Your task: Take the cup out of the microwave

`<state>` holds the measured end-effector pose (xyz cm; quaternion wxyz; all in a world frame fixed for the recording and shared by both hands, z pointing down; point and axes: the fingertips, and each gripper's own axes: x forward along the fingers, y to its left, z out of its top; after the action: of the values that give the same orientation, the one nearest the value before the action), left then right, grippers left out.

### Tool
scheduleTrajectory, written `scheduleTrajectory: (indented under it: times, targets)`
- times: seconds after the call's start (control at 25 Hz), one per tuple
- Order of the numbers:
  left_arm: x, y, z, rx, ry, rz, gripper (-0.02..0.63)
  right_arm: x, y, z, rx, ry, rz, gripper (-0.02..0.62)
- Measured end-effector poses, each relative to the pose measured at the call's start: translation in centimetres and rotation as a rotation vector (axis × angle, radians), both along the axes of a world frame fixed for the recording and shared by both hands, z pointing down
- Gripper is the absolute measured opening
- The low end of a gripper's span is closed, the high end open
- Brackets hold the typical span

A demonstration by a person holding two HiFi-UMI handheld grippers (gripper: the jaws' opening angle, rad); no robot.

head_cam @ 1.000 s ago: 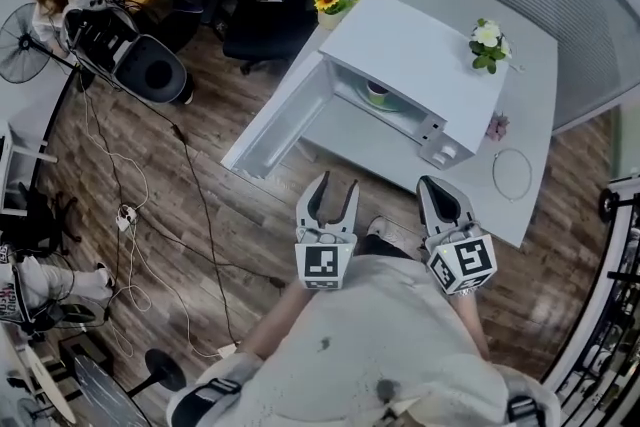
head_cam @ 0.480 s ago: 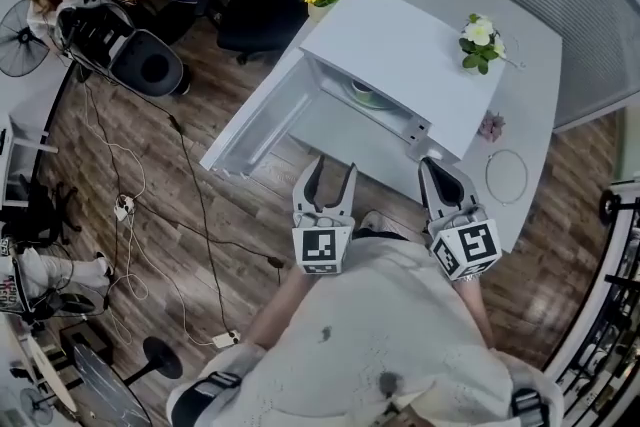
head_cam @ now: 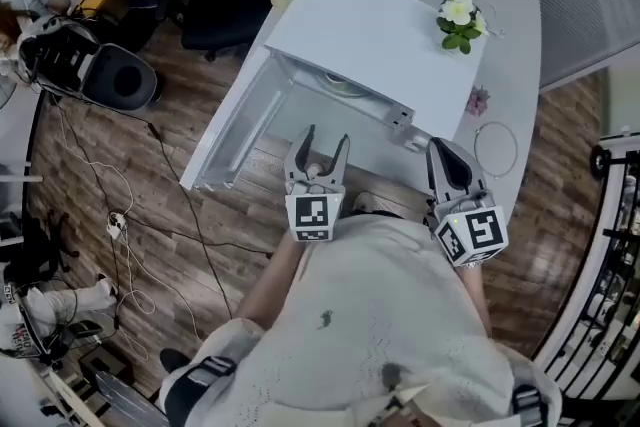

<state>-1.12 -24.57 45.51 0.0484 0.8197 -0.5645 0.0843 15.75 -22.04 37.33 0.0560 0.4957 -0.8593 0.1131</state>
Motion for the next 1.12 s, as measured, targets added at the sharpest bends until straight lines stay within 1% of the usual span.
scheduleTrajectory:
  times: [0.28,0.44,0.6,0.76,1.12]
  targets:
    - [-1.2,-5.2,5.1,-0.083,-0.037,0.115,0.269,-1.1,-2.9,0.1,-0.022,0.022,0.124,0.009]
    - [-2.2,-7.4,7.6,-0.136,-0.028,0.159,0.270,-2.4,-3.7,0.9,-0.063,0.046,0.190,0.009]
    - [-2.3,-9.7,10.0,-0.163,-0.041,0.201,0.270,-3.0,-4.5,2.1,-0.090,0.061,0.240,0.009]
    - [-2.1,-11.7,12.5,-0.201,-0.037,0.214,0.274,-3.3,-4.8,2.9,-0.109,0.069,0.293,0.009]
    - [-1.3,-15.4,16.0,-0.245,-0.049,0.249,0.293,-3.1,-4.2,4.2,-0.150,0.079,0.416,0.009]
